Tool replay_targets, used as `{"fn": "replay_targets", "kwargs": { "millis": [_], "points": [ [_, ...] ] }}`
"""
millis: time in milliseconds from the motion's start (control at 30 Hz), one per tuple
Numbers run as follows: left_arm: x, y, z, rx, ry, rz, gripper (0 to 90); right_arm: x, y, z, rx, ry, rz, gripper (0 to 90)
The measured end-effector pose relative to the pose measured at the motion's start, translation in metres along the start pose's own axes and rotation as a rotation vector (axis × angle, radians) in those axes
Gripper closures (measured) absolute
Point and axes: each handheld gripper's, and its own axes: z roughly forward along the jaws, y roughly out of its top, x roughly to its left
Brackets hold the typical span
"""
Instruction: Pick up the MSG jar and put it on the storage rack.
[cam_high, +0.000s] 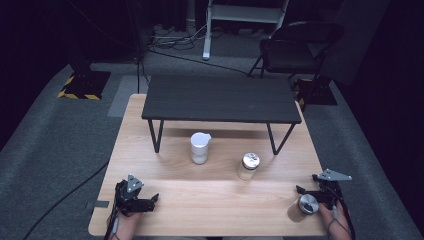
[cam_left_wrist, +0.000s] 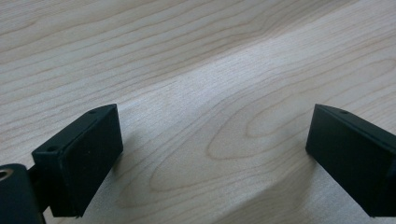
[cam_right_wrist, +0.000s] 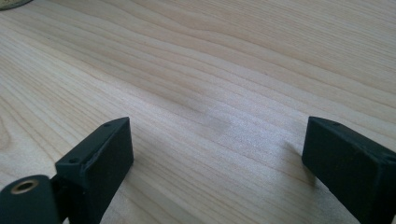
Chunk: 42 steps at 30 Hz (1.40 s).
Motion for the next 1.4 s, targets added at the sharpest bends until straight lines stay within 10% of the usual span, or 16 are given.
{"fn": "replay_targets", "kwargs": {
  "millis": [267,600,1400],
  "points": [
    [0.005,-0.006,-0.007,-0.076,-0.025,-0.05,5.5,0.0,0.0,0.0,0.001,0.001,0.001,8.7],
    [-0.004,-0.008,-0.02,-0.243,-0.027,-0.01,6.0,-0.001,0.0,0.0,0.001,0.006,-0.007,8.4],
    [-0.004,0.029,0.016,-0.372,-0.14,0.007,4.4,-0.001,0.0,0.0,0.001,0.003,-0.003,8.3]
  ]
}}
